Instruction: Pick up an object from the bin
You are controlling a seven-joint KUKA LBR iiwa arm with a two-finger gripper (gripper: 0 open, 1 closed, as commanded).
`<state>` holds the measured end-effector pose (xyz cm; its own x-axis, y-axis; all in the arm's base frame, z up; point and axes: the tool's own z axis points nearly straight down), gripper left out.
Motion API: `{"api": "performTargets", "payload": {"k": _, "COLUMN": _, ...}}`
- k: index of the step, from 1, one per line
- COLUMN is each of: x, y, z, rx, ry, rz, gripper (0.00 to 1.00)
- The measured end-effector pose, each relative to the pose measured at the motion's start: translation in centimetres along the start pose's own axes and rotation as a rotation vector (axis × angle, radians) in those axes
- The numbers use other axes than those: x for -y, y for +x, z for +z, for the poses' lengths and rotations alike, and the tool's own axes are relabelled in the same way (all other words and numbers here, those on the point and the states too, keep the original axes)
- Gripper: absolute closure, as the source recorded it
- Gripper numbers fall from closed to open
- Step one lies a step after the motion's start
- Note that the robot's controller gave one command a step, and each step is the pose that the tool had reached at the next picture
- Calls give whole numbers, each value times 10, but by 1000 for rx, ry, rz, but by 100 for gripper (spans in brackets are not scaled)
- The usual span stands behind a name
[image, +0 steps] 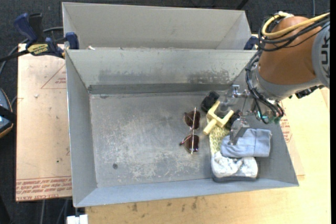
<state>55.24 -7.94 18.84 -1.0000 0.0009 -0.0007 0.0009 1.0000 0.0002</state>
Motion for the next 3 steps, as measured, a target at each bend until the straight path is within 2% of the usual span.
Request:
{"api": "performTargets", "payload": {"k": 1, "x": 20, "y": -3, "z": 46, "rx": 8, "ry": 1, "rz": -11, "gripper": 0}}
{"api": "performTargets", "payload": {"k": 2, "x": 27, "y": -18, "z": 75, "rx": -1, "ry": -1, "rz": -170, "gripper": 0}}
{"api": "performTargets", "payload": {"k": 3, "x": 26, "y": -14, "z": 78, "rx": 5, "ry": 0, "rz": -491, "gripper": 0}}
